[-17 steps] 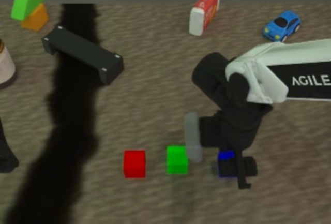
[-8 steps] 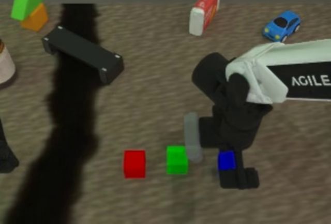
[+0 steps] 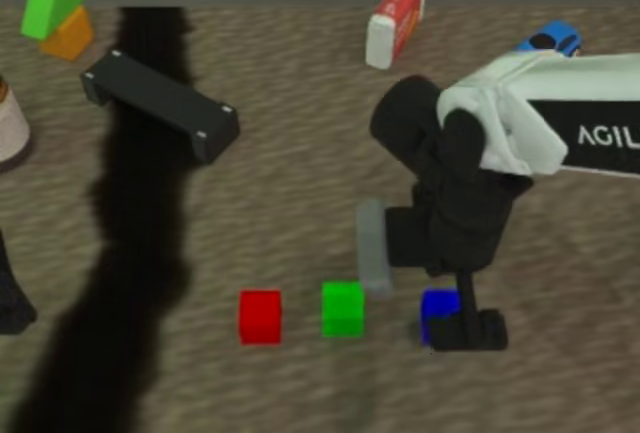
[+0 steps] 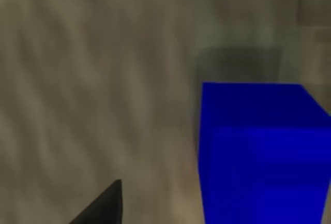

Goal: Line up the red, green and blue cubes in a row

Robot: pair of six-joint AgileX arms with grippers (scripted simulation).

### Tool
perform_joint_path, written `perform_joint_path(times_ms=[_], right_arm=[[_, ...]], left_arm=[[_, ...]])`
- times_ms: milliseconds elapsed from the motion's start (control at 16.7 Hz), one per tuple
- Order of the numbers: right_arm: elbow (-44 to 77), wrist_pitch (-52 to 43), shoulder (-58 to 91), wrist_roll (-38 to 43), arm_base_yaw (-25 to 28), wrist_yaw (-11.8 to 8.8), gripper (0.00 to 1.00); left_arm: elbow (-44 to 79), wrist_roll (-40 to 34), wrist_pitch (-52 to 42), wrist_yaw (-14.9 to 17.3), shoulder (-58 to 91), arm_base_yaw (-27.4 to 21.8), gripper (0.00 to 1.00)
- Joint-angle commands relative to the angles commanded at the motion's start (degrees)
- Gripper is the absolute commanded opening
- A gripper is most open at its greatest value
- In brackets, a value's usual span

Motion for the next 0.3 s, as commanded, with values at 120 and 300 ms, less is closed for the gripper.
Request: perform_joint_path(times_ms=[120, 300], right_arm=[[2.5, -4.7, -1.9, -0.1, 0.2, 0.0, 1.0], [4.5, -7.7, -3.7, -0.1, 0.2, 0.0, 1.0]], left_arm=[[0.0, 0.0, 0.0, 0.0, 0.0, 0.0, 1.0], [0.0, 0.0, 0.0, 0.0, 0.0, 0.0, 1.0]])
